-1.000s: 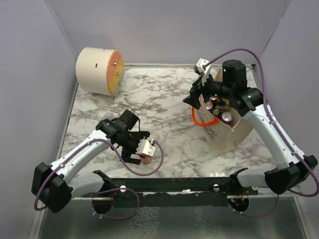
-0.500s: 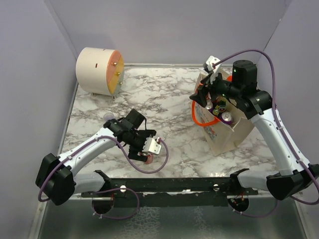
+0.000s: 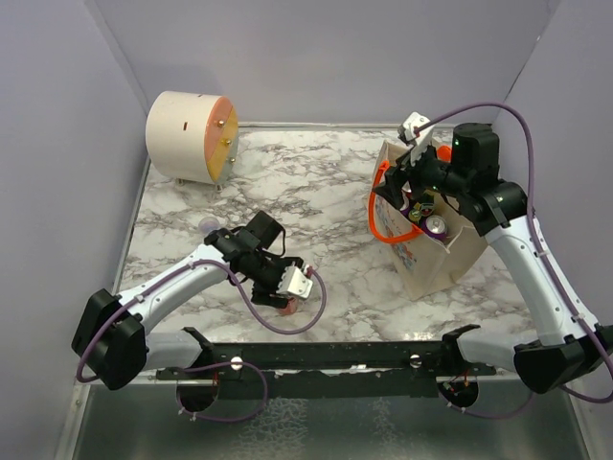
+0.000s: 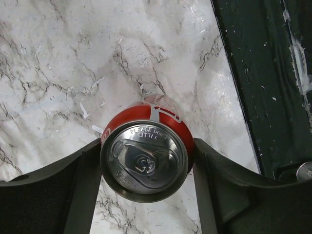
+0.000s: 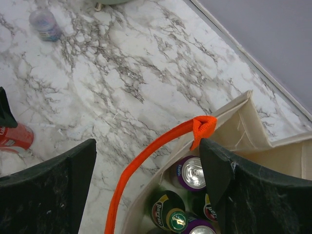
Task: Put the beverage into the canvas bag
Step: Pick up the drink from the center of the board, then adjust the canvas bag at the center of the board.
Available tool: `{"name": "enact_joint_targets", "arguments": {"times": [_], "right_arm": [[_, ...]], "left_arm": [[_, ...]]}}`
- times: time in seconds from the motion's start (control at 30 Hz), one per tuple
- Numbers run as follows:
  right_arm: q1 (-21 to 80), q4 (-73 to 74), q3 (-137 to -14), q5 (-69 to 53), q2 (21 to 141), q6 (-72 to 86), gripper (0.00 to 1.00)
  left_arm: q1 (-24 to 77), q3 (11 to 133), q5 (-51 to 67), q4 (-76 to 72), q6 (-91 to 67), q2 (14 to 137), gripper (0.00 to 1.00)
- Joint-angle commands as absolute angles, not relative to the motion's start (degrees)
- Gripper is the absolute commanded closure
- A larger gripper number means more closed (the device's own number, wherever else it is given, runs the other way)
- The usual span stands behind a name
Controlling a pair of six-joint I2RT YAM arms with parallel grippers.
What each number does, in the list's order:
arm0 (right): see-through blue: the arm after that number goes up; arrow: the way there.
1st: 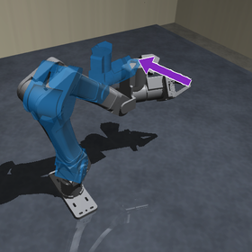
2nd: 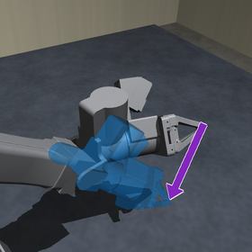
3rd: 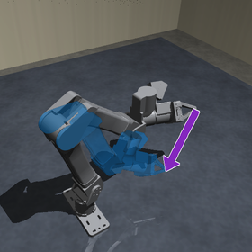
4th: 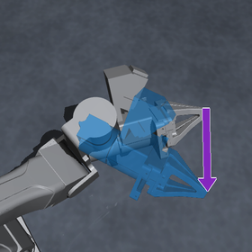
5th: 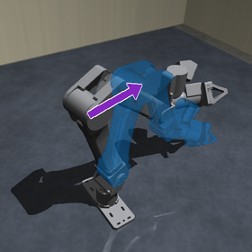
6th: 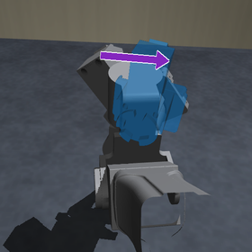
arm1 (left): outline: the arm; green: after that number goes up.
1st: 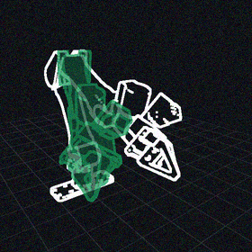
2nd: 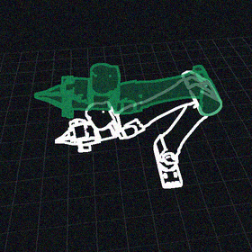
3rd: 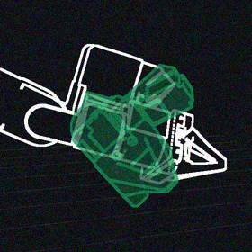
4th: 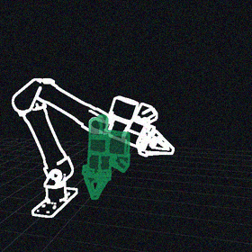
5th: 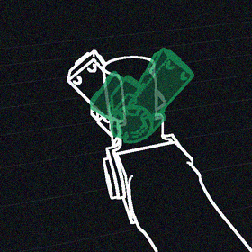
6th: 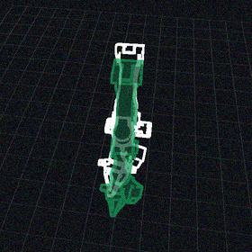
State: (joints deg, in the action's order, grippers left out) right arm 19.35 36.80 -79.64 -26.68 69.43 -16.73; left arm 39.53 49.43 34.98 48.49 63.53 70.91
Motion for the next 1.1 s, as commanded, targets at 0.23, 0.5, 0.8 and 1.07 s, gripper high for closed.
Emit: {"name": "enact_joint_targets", "arguments": {"times": [0.23, 0.5, 0.8, 1.07], "right_arm": [[19.0, 33.7, -75.9, -13.7, 69.5, -16.8, 0.2], [19.0, 33.7, -76.5, -10.9, 72.9, -16.8, 0.27], [19.0, 37.4, -80.5, -12.7, 78.5, -18.7, 0.43], [19.0, 37.5, -83.0, -14.6, 83.1, -17.3, 0.44]], "left_arm": [[40.3, 54.0, 41.5, 46.3, 59.9, 72.0, 0.81], [40.3, 59.0, 38.3, 45.3, 58.0, 73.1, 1.0], [40.2, 64.1, 37.4, 44.8, 57.0, 74.9, 1.0], [40.1, 65.5, 36.4, 44.4, 57.5, 75.7, 1.0]]}}
